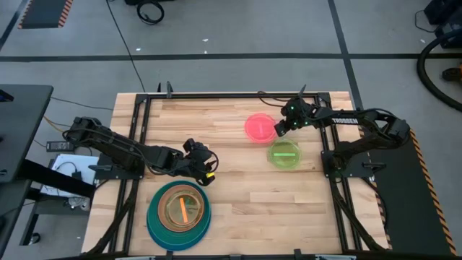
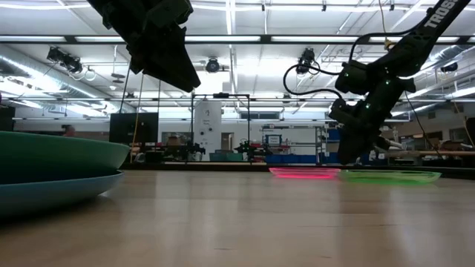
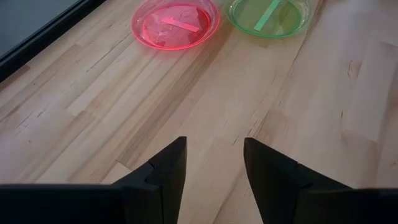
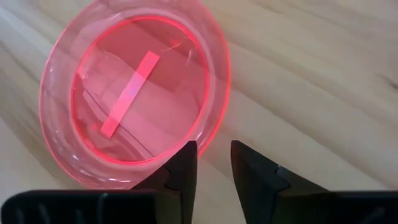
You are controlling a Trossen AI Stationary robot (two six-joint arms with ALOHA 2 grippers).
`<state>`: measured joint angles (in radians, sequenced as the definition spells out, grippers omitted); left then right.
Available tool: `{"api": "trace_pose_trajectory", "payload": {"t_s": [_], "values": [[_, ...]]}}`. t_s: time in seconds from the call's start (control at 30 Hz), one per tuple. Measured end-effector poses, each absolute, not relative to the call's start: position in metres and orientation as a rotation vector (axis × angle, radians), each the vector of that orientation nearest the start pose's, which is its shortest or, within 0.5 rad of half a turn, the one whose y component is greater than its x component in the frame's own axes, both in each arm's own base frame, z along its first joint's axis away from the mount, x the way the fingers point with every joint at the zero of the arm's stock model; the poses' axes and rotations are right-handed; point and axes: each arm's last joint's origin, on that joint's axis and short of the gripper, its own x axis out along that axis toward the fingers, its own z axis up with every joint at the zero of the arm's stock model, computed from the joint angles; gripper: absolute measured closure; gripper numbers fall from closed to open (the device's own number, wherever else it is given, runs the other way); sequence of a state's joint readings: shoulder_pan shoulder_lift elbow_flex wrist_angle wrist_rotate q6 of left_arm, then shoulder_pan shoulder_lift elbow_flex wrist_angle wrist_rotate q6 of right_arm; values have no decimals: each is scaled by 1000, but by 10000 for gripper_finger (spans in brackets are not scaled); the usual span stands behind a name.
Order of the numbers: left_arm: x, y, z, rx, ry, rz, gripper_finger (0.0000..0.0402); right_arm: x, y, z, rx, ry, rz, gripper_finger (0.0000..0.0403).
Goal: Stack plastic plates
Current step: Stack the light pink plate on top of the light orange plate
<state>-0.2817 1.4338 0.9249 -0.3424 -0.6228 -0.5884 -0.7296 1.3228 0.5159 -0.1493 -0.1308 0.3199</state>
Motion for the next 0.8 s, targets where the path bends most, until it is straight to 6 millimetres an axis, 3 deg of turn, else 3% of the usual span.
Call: {"api": "trace_pose_trajectory", "payload": {"t_s": [0.3, 0.57, 0.8], "values": [[281, -64, 229, -180, 640, 527, 235, 170, -149, 146, 683, 773, -703, 278], [281, -64, 229, -180, 640, 527, 235, 178, -156, 124, 699, 810, -692, 256], [280, -64, 229, -178, 642, 526, 235, 182, -160, 118, 691, 798, -699, 276]]}}
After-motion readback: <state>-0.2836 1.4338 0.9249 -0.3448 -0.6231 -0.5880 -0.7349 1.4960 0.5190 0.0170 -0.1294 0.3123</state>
